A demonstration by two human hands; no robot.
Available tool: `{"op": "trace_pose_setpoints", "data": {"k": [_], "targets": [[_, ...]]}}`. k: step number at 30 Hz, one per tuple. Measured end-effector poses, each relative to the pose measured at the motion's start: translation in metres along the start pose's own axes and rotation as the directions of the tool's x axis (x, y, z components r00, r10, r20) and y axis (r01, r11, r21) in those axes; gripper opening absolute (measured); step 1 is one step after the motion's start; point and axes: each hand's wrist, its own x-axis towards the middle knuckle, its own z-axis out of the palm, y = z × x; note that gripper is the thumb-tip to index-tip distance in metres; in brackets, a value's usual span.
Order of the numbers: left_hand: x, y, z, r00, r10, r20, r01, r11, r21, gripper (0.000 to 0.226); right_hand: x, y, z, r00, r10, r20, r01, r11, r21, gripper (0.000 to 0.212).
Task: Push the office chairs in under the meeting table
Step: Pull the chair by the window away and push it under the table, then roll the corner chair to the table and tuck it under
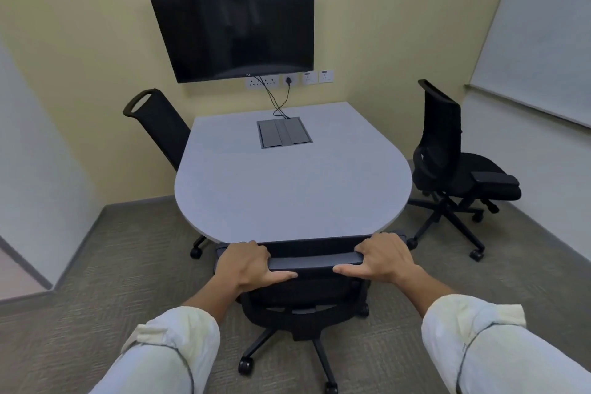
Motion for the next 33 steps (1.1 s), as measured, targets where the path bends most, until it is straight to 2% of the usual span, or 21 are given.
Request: {"op": "trace_pose_setpoints", "data": {"k": [7, 11, 15, 18, 22, 27, 33], "targets": [[-0.014, 0.009, -0.015, 0.996, -0.044, 0.073, 0.048, 0.997, -0.055, 0.093, -0.015, -0.006, -0.016, 0.991, 0.031, 0.132, -0.056, 0.981, 0.187, 0.082], [-0.030, 0.024, -0.037, 0.996, -0.086, -0.035, 0.083, 0.993, -0.081, 0.085, -0.035, -0.003, -0.037, 0.994, 0.044, 0.104, -0.071, 0.959, 0.275, 0.062], [-0.044, 0.052, -0.069, 0.989, -0.104, -0.109, 0.099, 0.994, -0.050, 0.073, -0.070, 0.015, -0.065, 0.994, 0.099, 0.044, -0.108, 0.957, 0.270, 0.053], [-0.051, 0.078, -0.090, 0.988, -0.084, -0.130, 0.080, 0.996, -0.040, 0.066, -0.103, 0.028, -0.086, 0.986, 0.164, 0.035, -0.167, 0.948, 0.270, 0.055], [-0.046, 0.118, -0.113, 0.978, 0.001, -0.207, -0.006, 1.000, -0.024, 0.083, -0.146, 0.052, -0.115, 0.976, 0.215, 0.031, -0.217, 0.954, 0.208, 0.058], [-0.015, 0.168, -0.143, 0.939, 0.118, -0.324, -0.133, 0.991, -0.027, 0.089, -0.177, 0.090, -0.149, 0.936, 0.332, -0.113, -0.318, 0.940, 0.126, 0.073], [0.047, 0.215, -0.176, 0.903, 0.208, -0.375, -0.223, 0.975, 0.003, 0.094, -0.181, 0.147, -0.176, 0.880, 0.424, -0.213, -0.403, 0.905, 0.134, 0.082]]}}
